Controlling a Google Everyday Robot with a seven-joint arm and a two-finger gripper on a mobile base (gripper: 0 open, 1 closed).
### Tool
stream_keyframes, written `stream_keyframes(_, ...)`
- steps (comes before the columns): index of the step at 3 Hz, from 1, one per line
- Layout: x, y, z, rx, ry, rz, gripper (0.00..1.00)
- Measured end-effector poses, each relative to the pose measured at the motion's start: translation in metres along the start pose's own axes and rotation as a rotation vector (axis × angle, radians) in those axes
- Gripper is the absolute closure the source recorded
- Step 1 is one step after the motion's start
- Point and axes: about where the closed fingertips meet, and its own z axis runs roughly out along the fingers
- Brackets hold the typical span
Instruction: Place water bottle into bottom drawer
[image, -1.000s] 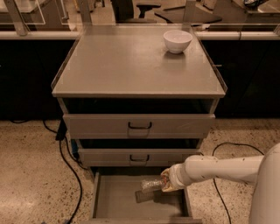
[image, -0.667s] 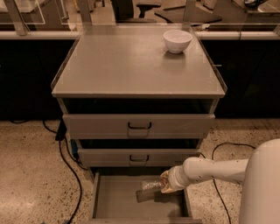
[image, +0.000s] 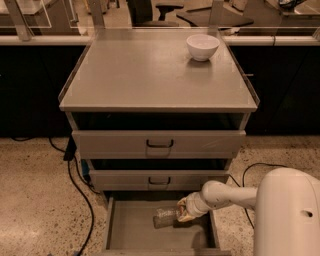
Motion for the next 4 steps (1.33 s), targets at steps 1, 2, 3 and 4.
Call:
stream_keyframes(1, 0.0, 0.0, 0.0, 0.0, 0.0, 0.0, 1.0)
stream_keyframes(2, 0.004, 0.008, 0.023, -0.024, 0.004, 0.0, 1.0)
stream_keyframes(3, 0.015, 0.018, 0.054, -0.047, -0.004, 0.008, 1.0)
stream_keyframes(4, 0.025, 0.024, 0.082, -0.061, -0.018, 0.02, 1.0)
